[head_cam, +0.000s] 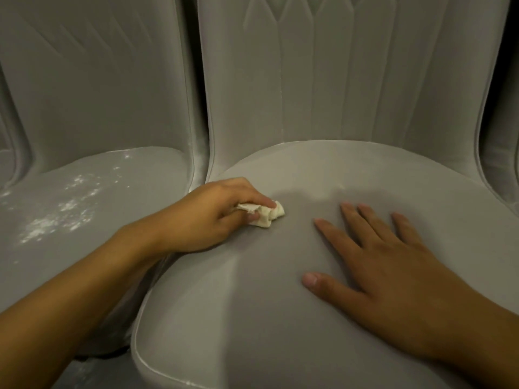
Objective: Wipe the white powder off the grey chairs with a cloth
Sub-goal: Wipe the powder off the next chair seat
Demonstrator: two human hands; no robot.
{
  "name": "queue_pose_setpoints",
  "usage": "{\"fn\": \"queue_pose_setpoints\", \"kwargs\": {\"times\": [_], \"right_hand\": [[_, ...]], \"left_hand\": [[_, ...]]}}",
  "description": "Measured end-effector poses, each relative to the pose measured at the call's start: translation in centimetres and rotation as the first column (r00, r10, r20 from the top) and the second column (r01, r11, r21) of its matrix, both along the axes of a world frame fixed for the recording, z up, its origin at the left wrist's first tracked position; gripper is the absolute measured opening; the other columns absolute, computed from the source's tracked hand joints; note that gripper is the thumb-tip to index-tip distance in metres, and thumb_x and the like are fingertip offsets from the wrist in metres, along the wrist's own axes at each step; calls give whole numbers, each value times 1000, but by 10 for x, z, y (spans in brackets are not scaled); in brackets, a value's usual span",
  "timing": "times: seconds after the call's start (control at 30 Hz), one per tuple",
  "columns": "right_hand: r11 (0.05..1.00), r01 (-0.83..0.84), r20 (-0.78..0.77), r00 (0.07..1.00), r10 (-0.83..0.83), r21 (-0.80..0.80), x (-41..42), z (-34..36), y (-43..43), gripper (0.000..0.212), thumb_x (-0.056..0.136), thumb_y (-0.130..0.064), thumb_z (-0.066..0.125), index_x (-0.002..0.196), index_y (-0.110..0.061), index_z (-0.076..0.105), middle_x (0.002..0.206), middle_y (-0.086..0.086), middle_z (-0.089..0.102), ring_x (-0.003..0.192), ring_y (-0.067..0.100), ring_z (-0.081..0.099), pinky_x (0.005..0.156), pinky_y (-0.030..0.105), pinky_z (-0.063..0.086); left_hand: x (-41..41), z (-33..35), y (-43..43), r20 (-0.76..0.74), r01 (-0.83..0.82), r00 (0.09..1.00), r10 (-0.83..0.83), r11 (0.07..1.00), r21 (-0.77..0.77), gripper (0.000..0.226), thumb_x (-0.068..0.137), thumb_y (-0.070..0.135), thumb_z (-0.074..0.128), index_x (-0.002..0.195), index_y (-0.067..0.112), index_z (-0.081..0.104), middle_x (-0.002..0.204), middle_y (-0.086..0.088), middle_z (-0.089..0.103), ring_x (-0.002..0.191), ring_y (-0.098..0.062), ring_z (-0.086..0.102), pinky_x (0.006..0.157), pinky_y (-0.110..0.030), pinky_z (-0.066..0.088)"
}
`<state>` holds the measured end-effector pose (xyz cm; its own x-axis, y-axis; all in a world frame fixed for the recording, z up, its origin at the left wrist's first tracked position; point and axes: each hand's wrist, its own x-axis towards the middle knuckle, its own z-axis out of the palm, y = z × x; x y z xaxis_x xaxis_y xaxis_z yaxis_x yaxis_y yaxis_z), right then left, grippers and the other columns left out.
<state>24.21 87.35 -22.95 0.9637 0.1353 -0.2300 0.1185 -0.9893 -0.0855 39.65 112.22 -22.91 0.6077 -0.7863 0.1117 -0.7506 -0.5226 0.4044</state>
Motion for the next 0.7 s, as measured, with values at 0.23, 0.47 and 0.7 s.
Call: {"fn": "queue_pose_setpoints", "kwargs": {"times": [0.23,0.47,0.7], "right_hand": [[1000,3,22,1000,-3,19,1,-2,-1,91,72,-88,-10,150,-43,-22,165,-2,-20,151,15,-22,123,50,-9],[999,5,41,999,-7,54,2,1,-2,88,76,-88,-4,151,-44,-16,158,-6,-3,150,13,-12,123,50,-8],[998,11,11,1000,-11,57,3,3,-4,89,73,-87,-6,150,-44,-20,163,-6,-16,150,14,-22,122,49,-12]], "left_hand": [[13,-12,-75,106,78,992,-68,993,-87,33,100,25,53,130,25,66,122,6,61,113,-9,58,101,-36,46],[42,-16,-156,83,135,988,-130,989,-57,30,101,24,57,128,31,68,124,3,62,116,-17,57,102,-39,45],[93,-10,-107,446,-550,781,437,819,161,29,102,21,50,127,9,60,127,-17,46,115,-37,49,91,-45,43]]}}
